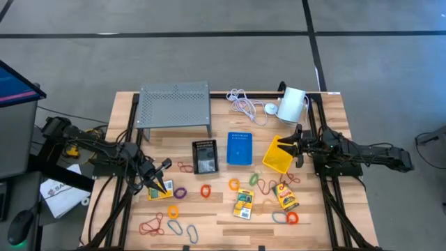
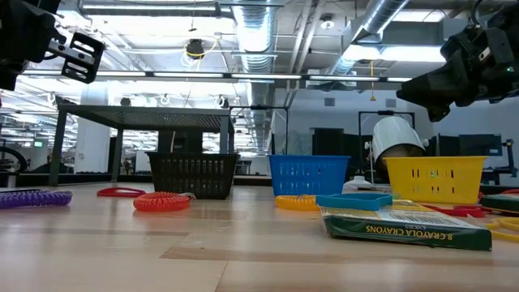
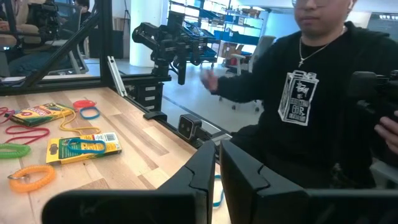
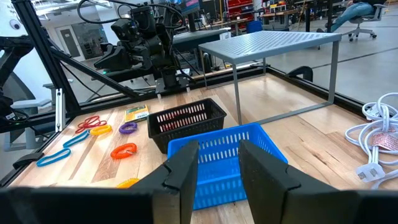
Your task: Pick & Place Office Desk Supplies
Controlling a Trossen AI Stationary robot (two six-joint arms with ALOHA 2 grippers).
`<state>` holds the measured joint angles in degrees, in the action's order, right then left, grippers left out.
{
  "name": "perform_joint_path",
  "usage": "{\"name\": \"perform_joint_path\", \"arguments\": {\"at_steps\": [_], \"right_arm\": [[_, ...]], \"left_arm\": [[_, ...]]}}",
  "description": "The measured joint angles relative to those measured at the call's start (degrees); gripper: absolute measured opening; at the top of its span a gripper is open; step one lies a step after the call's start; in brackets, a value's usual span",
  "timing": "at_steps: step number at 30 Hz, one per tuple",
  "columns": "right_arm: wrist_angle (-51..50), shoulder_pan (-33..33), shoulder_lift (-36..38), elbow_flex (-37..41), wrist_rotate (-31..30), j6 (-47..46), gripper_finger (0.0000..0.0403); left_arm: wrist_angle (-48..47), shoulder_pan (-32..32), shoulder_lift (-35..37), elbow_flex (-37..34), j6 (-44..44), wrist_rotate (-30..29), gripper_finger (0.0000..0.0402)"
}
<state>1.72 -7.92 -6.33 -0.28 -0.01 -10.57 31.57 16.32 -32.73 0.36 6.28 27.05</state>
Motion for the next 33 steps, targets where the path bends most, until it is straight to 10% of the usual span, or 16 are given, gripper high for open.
{"name": "perform_joint_path", "arguments": {"at_steps": [33], "right_arm": [[0.59, -0.02, 0.0, -0.01, -0.22, 0.0, 0.0111]], "left_arm": [[8.03, 0.0, -0.02, 0.0, 0.0, -0.26, 0.0021]]}}
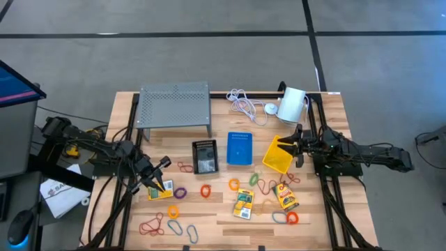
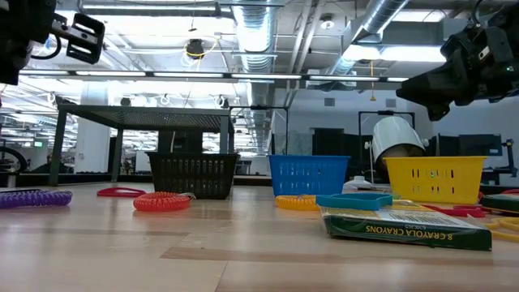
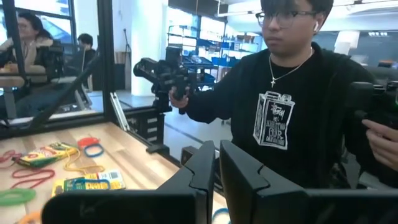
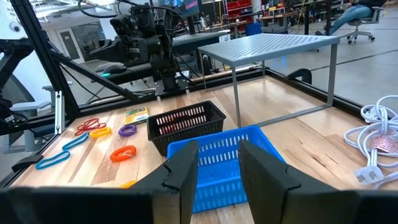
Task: Pick & Place Office Desk Supplies
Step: Put the green stretchable key holder into the yellow basket
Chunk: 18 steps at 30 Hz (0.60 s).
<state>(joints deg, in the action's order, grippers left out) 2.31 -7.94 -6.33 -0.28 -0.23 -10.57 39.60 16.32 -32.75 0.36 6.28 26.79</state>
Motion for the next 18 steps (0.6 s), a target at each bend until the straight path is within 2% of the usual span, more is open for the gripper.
{"name": "perform_joint_path", "arguments": {"at_steps": [9, 11, 14, 18], "right_arm": [[-0.09, 0.13, 0.0, 0.0, 0.2, -0.02, 0.0111], [-0.11, 0.15, 0.0, -0.01, 0.2, -0.86, 0.0111], [-0.07, 0.15, 0.0, -0.02, 0.22, -2.88, 0.0111], [-2.16, 0.17, -0.02, -0.85, 1.03, -4.64, 0.0111]], "left_arm": [[1.16, 0.0, 0.01, 0.0, -1.95, -4.11, 0.0021], [0.99, 0.0, 0.0, 0.0, -1.95, -6.8, 0.0021], [0.3, 0.0, 0.0, 0.0, 1.0, -14.09, 0.0021], [-0.59, 0.0, 0.01, 0.0, 2.89, -28.84, 0.0021]]}}
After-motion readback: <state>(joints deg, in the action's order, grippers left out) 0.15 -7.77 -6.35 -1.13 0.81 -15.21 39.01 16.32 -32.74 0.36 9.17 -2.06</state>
